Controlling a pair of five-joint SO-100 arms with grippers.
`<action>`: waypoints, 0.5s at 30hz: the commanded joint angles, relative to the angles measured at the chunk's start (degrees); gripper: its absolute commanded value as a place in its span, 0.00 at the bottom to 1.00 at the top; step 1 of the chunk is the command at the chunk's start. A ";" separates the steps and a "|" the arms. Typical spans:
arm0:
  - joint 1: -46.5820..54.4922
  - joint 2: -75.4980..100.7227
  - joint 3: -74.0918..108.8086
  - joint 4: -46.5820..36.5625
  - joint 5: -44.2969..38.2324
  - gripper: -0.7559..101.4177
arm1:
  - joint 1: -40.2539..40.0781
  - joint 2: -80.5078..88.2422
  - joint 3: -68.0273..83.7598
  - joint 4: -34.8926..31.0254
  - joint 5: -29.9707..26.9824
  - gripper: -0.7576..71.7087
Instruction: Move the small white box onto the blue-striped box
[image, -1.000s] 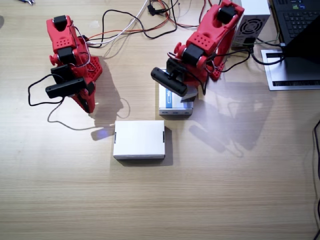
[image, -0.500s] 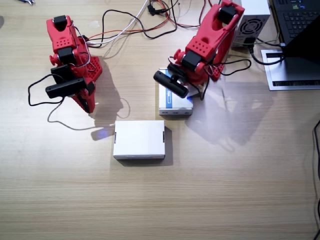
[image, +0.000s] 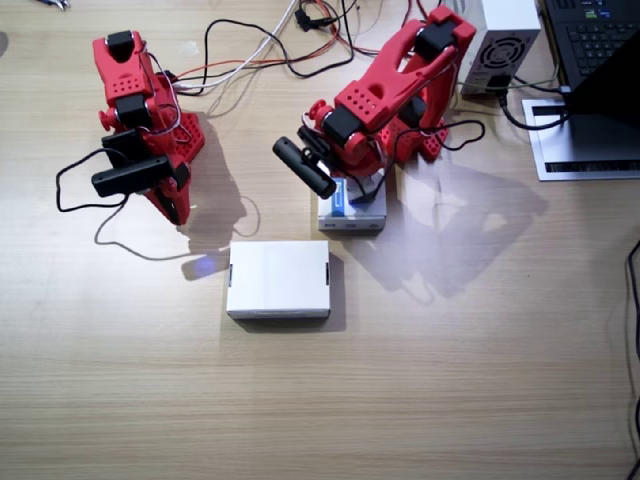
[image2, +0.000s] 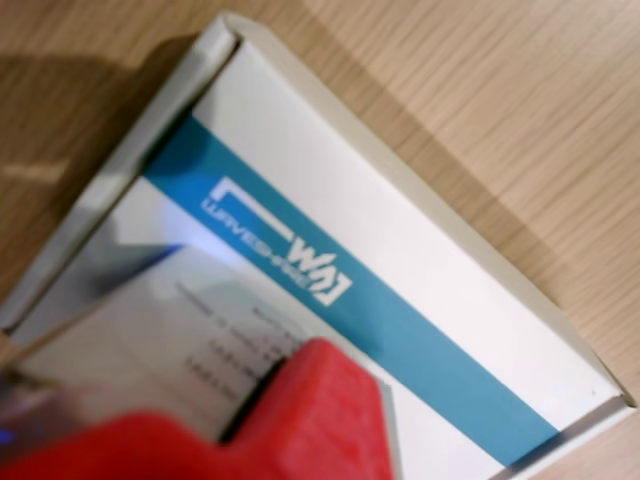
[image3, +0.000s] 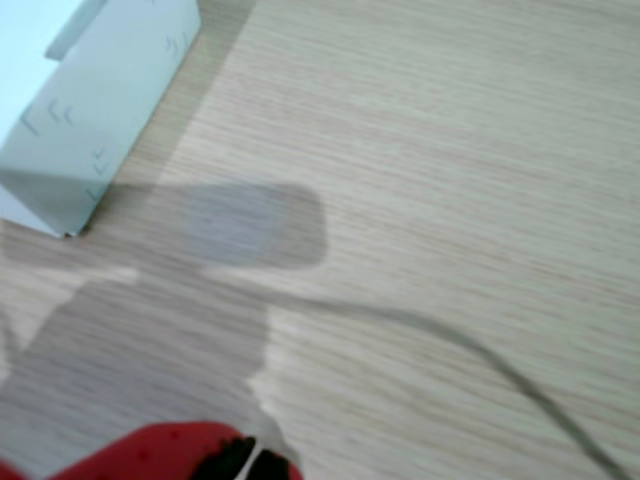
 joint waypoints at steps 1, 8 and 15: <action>1.41 4.04 -3.69 1.76 -1.93 0.36 | -1.05 1.49 -0.79 0.97 -0.97 0.01; 1.14 10.63 0.26 2.02 -2.11 0.46 | -1.14 1.49 -0.79 1.05 -1.32 0.01; -25.58 35.33 -3.69 0.70 10.81 0.24 | -1.23 1.49 -0.79 1.14 -1.23 0.01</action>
